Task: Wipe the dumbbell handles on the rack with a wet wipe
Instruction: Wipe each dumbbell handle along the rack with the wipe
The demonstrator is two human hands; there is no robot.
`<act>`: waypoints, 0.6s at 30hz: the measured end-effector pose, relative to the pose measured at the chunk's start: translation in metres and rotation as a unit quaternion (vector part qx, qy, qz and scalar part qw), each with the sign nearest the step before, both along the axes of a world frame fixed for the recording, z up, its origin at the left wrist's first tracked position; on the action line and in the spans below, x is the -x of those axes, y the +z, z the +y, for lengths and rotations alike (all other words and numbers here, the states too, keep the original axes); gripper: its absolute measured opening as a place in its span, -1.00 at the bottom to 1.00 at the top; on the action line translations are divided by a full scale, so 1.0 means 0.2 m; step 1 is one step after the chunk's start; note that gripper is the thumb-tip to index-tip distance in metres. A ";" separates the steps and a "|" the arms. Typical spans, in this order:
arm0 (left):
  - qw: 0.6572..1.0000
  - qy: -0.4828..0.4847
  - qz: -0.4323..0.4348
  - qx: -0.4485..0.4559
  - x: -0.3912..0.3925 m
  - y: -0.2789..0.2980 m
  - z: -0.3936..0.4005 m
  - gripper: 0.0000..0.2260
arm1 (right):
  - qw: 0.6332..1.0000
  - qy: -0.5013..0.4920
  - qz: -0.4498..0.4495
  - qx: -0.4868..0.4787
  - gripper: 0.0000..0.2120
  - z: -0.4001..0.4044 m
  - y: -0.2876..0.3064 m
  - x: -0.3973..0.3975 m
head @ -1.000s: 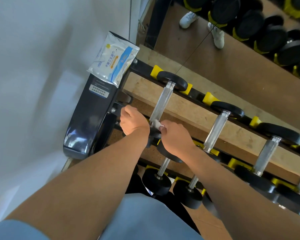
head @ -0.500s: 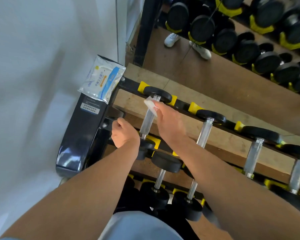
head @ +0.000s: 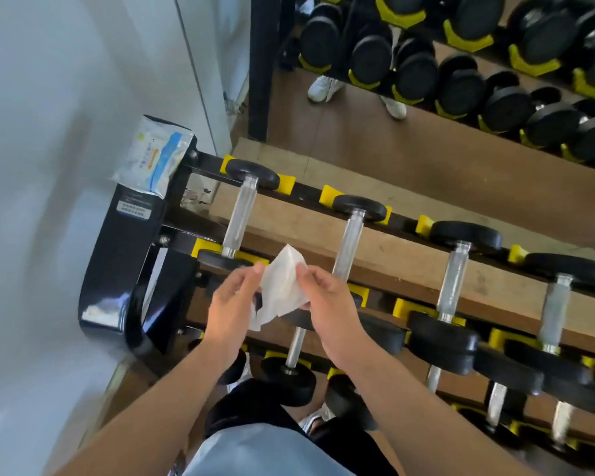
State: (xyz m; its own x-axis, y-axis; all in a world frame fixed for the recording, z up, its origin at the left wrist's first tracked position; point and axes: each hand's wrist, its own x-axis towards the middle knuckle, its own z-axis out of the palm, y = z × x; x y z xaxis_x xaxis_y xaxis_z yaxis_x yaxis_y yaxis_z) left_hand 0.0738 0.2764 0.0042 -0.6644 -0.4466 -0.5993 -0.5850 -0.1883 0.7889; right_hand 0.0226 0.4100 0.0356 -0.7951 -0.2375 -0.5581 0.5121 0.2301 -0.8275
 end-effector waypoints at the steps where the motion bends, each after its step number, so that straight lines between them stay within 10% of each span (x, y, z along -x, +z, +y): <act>1: 0.998 -0.026 -0.008 -0.061 -0.02 0.01 0.08 -0.68 | 0.999 -0.015 -0.023 0.029 -0.74 0.07 0.01 -0.02; 6: 0.977 -0.051 0.035 -0.203 -0.08 0.07 0.43 -0.64 | 0.987 -0.093 -0.086 0.093 -0.72 0.40 0.03 -0.03; 18: 0.993 -0.083 0.059 -0.060 -0.17 0.18 0.86 -0.72 | 0.996 0.012 -0.060 0.058 -0.61 0.89 0.01 -0.12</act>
State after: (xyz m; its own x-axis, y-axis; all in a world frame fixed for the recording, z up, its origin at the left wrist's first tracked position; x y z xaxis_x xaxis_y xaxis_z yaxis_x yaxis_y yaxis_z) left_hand 0.1085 0.4476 0.0411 -0.7921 -0.2558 -0.5542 -0.5198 -0.1933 0.8321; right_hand 0.0469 0.5876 0.0377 -0.7175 -0.3249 -0.6161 0.6044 0.1492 -0.7826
